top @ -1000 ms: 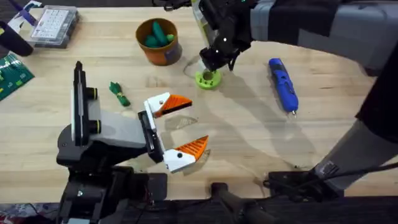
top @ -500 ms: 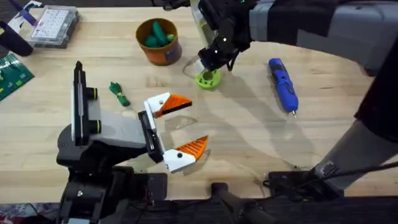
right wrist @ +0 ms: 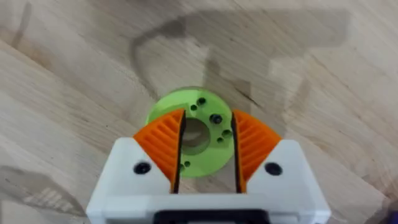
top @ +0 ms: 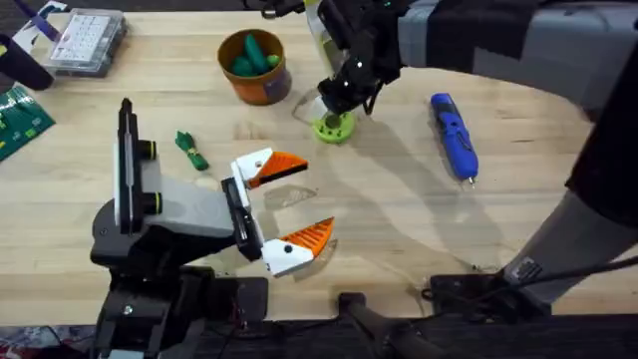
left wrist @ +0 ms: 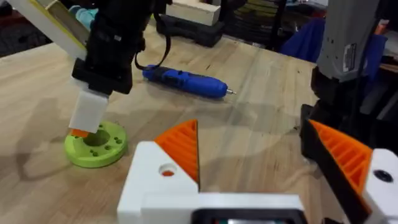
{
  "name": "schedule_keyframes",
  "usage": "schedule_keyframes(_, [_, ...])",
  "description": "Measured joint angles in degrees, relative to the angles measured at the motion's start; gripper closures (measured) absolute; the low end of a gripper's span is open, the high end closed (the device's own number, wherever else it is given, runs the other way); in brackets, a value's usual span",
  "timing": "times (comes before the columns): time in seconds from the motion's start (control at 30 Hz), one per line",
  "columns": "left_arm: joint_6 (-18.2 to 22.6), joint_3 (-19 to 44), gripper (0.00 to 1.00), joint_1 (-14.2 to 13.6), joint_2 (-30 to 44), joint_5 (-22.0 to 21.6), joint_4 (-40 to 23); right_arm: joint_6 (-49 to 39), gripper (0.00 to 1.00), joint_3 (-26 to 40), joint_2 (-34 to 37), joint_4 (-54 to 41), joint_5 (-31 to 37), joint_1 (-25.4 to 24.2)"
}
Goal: Pick up the gripper from the table and insert it into the empty holder that is missing its gripper. Then pick up a screw, insert it into the mounting hole, and use the screwdriver to tighten it. Finally, clean up the table by picking up the vegetable and placing it into the bucket.
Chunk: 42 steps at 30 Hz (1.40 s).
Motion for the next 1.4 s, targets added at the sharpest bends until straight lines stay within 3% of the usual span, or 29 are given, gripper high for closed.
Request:
schedule_keyframes(0.4, [0.0, 0.0, 0.013, 0.0, 0.0, 0.0, 0.0, -0.2, 0.562, 0.0, 1.2, 0.1, 0.1, 0.0])
schedule_keyframes(0.53, [0.0, 0.0, 0.013, 0.0, 0.0, 0.0, 0.0, -0.6, 0.744, 0.0, 1.2, 0.4, 0.6, -0.1])
schedule_keyframes(0.63, [0.0, 0.0, 0.013, 0.0, 0.0, 0.0, 0.0, -0.6, 0.967, 0.0, 1.2, 0.5, 0.6, -0.1])
schedule_keyframes(0.67, [0.0, 0.0, 0.013, 0.0, 0.0, 0.0, 0.0, -0.6, 0.986, 0.0, 1.2, 0.5, 0.5, 0.0])
schedule_keyframes(1.17, [0.0, 0.0, 0.014, 0.0, 0.0, 0.0, 0.0, -0.6, 0.994, 0.0, 1.0, 0.0, 0.5, 0.0])
schedule_keyframes(1.4, [0.0, 0.0, 0.014, 0.0, 0.0, 0.0, 0.0, -0.6, 0.994, 0.0, -3.3, -4.0, 0.0, 0.0])
